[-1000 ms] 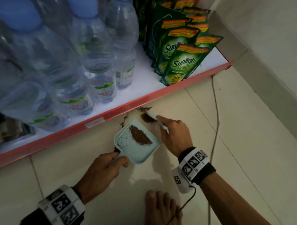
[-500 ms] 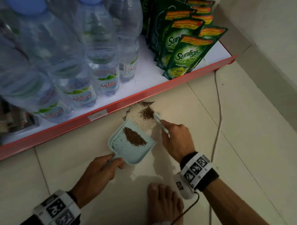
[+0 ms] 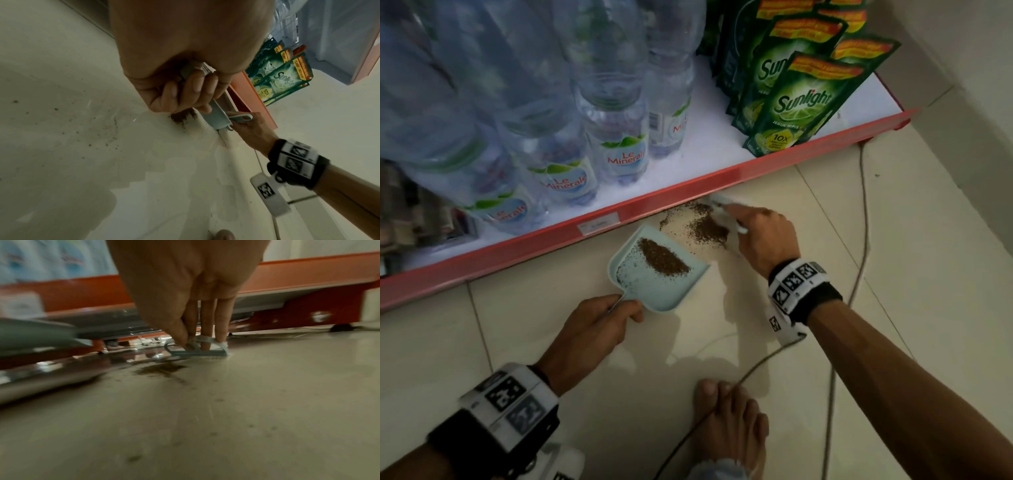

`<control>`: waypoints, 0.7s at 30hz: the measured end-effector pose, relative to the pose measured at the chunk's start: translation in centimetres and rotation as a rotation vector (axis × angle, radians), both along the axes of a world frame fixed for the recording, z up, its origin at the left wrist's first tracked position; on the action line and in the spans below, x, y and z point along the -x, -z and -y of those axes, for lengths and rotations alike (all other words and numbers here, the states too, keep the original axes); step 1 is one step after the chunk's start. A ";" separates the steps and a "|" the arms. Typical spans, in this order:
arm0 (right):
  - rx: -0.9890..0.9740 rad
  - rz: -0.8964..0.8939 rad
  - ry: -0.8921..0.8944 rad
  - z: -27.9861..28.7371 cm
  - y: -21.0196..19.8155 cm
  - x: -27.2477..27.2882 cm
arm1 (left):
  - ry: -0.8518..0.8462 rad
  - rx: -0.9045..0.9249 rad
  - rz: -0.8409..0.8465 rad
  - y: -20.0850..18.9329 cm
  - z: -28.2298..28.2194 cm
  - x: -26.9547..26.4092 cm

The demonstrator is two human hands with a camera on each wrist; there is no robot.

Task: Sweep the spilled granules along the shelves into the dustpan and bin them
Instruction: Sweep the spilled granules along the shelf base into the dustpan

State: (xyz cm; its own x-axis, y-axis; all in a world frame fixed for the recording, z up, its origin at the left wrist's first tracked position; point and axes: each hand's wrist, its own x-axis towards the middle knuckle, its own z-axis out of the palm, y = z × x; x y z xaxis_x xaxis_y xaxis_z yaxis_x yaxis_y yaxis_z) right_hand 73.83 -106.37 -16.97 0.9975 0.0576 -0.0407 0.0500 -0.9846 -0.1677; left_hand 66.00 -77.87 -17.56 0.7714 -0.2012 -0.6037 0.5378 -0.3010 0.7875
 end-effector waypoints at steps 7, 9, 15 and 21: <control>-0.122 0.204 -0.097 1.9 -0.6 0.3 | -0.083 -0.066 0.028 -0.9 -0.4 0.2; -0.080 0.268 0.052 3.1 -0.4 -1.6 | -0.110 -0.074 0.022 -1.5 -0.8 0.8; -0.090 0.060 0.190 -0.2 1.4 -4.6 | -0.192 -0.108 -0.028 -2.0 -1.4 2.4; -0.289 0.056 -0.326 -3.4 0.8 -1.5 | -0.203 -0.086 -0.048 -2.2 -1.9 3.6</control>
State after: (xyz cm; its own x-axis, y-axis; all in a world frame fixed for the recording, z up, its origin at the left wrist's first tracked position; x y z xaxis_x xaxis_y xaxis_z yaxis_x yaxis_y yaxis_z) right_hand 75.28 -102.92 -17.78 0.9257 0.3704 0.0768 0.3668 -0.8288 -0.4226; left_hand 62.42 -76.01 -15.38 0.7608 0.0097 -0.6489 0.6306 -0.2477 0.7355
